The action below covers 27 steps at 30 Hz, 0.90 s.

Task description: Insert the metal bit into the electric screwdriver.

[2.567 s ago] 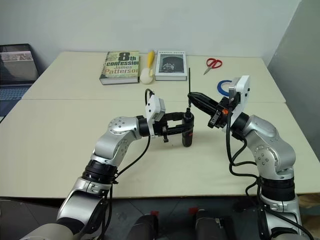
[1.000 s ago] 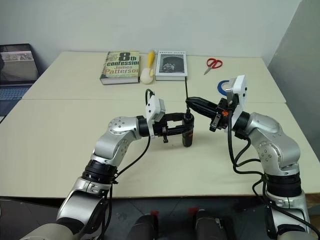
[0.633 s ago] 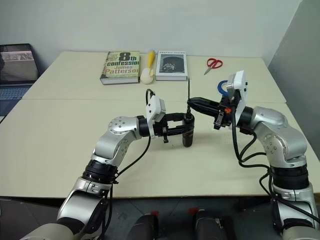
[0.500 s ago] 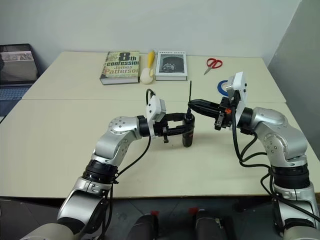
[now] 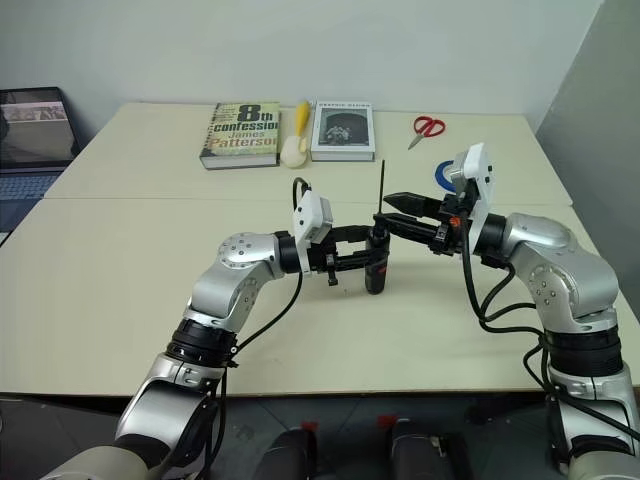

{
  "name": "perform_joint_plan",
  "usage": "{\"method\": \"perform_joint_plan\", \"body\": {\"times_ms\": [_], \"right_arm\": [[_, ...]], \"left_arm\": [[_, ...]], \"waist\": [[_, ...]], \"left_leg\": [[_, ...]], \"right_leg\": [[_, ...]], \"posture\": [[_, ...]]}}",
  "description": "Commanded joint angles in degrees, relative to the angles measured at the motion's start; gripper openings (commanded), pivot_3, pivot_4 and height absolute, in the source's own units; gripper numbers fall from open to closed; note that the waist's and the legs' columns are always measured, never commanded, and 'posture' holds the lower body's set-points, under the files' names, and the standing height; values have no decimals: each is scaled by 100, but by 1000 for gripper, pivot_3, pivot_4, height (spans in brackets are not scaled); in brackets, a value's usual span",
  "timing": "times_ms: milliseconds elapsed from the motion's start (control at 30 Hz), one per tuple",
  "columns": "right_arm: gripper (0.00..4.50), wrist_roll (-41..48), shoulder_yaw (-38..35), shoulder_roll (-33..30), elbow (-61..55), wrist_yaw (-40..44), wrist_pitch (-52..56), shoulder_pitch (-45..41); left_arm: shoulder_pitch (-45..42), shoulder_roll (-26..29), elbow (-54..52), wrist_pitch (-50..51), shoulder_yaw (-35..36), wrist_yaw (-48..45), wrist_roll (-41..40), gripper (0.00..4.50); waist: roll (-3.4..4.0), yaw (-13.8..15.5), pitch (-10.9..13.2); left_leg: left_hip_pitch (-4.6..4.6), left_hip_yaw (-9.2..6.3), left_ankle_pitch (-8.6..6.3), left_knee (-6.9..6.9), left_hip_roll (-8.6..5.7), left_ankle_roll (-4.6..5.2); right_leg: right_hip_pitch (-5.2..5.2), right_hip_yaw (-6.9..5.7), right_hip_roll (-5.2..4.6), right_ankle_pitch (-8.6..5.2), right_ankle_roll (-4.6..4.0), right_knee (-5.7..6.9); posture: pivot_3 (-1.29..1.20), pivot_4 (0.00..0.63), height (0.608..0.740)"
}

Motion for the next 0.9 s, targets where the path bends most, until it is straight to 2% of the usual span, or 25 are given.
{"method": "perform_joint_plan", "body": {"times_ms": [33,133,367,633,733,833,900], "right_arm": [[3107,183,-278,-220,-345,73,50,-6],[3870,178,-337,-348,-419,111,67,71],[3886,9,-456,-718,-693,68,-20,318],[3886,-286,-686,-1333,-1391,-13,-188,1021],[3886,-471,-832,-1661,-1962,-22,-202,1682],[3886,-690,-965,-1881,-2339,-101,-280,2147],[3886,-679,-1056,-1912,-2517,-216,-249,2212]], "left_arm": [[-73,-65,46,3,-82,-22,-8,1654],[-98,-93,51,-6,-79,-3,-9,1654],[-389,-32,101,-348,-86,62,231,1654],[-1478,562,960,-1355,-247,345,1299,1652],[-2082,957,1743,-1938,-502,499,2045,1652],[-2630,1535,2693,-3137,-1348,943,3454,1651],[-2874,1728,3207,-3630,-1748,1160,4049,1650]], "waist": [[0,0,0],[0,0,0],[-1,2,0],[-2,0,2],[-2,12,2],[-3,10,2],[-2,-22,2]], "left_leg": [[0,0,0,0,0,0],[0,0,0,0,0,0],[-2,0,0,0,0,0],[-27,0,0,5,-2,0],[-36,0,0,2,-2,0],[-80,-2,0,3,-2,0],[-82,6,0,5,-4,0]], "right_leg": [[0,0,0,0,0,0],[0,0,0,0,0,0],[-1,0,0,0,1,-1],[-25,1,0,3,6,-3],[-33,-1,0,3,10,-3],[-74,-2,0,4,14,-3],[-79,7,-1,6,16,-3]], "posture": [[0,150,740],[0,150,740],[0,150,740],[0,150,740],[0,150,740],[0,150,740],[0,150,740]]}}
